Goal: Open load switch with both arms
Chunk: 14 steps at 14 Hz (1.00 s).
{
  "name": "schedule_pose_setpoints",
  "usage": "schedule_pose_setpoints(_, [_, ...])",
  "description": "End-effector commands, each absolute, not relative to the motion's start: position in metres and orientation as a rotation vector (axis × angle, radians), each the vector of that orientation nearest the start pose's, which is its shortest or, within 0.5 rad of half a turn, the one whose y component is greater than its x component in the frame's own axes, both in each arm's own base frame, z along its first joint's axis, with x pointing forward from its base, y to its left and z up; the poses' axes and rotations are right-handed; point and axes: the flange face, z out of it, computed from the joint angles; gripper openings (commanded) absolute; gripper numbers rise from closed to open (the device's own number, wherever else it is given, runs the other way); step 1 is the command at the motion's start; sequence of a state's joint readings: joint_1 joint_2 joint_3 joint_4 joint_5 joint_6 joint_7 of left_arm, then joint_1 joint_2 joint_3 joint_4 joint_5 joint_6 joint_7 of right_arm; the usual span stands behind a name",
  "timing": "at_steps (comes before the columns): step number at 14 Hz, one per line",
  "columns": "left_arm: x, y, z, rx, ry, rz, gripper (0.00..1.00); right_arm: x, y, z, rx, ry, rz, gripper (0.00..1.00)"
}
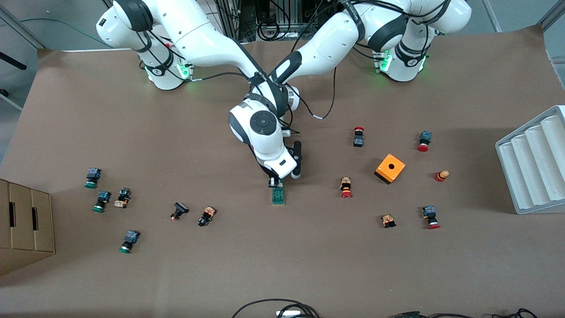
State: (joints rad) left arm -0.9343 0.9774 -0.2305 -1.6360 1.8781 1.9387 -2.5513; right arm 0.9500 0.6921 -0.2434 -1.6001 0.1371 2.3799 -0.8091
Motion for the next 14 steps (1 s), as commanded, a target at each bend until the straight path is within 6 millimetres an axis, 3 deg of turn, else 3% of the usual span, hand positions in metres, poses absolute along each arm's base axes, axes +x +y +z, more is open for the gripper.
schedule_pose_setpoints(1, [0.33, -0.5624, 0.0447, -2.566, -0.088, -1.806, 0.58, 0.5062, 0.4765, 0.2485, -2.351, -2.15, -0.15, 0.32])
schedule_pose_setpoints(14, [0.33, -0.5624, 0.0447, -2.566, -0.088, -1.806, 0.58, 0.5045, 0.4717, 0.2481, -2.355, -2.146, -0.144, 0.32])
